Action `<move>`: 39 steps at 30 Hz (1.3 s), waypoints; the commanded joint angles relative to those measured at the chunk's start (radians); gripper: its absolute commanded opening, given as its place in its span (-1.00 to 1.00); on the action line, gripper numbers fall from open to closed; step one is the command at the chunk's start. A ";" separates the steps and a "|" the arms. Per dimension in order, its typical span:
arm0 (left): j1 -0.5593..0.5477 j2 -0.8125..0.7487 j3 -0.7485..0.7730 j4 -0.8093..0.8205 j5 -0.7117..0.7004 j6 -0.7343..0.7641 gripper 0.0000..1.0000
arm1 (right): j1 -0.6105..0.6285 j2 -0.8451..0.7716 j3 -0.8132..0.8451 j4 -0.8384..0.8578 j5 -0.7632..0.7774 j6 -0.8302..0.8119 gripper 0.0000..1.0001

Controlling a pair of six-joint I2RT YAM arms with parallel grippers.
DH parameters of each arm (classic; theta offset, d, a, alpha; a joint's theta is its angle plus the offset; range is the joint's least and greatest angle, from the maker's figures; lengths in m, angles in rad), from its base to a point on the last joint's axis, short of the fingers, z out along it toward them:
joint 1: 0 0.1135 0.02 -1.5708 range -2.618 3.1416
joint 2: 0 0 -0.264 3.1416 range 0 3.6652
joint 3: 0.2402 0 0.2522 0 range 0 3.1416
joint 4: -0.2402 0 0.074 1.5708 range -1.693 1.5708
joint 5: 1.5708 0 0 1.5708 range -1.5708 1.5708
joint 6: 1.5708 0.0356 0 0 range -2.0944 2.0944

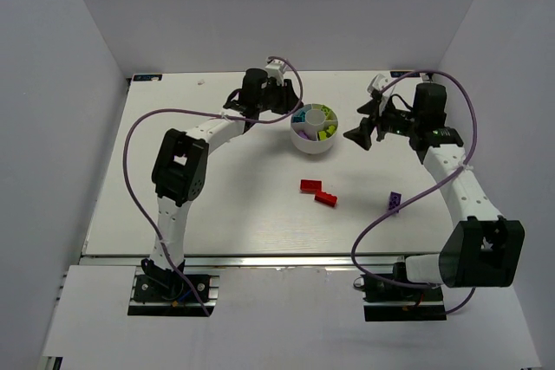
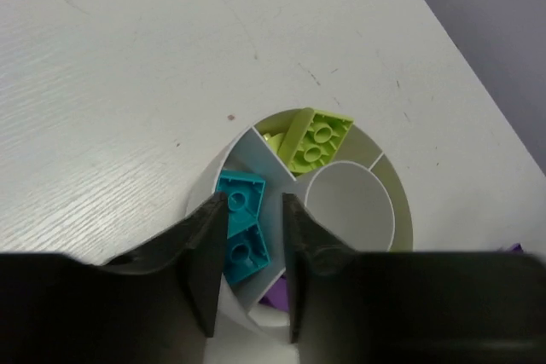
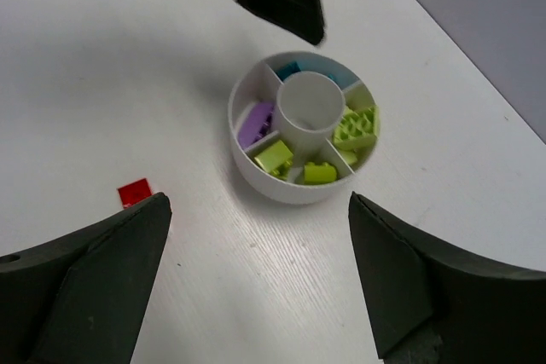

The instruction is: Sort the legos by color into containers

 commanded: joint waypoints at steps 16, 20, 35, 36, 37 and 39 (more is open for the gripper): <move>0.100 -0.864 -0.778 -0.061 -0.359 -0.175 0.35 | -0.047 -0.059 -0.103 -0.487 0.507 -0.043 -0.13; 0.113 -0.979 -0.884 -0.084 -0.425 -0.210 0.71 | -0.047 -0.102 -0.185 -0.499 0.645 0.080 0.12; 0.148 -1.059 -0.971 -0.140 -0.461 -0.222 0.87 | -0.067 0.049 -0.153 -0.418 0.947 0.448 0.44; 0.150 -1.063 -0.976 -0.138 -0.459 -0.221 0.87 | -0.075 0.055 -0.153 -0.416 0.940 0.460 0.42; 0.153 -1.067 -0.978 -0.143 -0.455 -0.221 0.87 | -0.076 0.067 -0.153 -0.416 0.928 0.478 0.41; 0.156 -1.080 -0.984 -0.149 -0.454 -0.222 0.87 | -0.076 0.075 -0.161 -0.410 0.908 0.492 0.37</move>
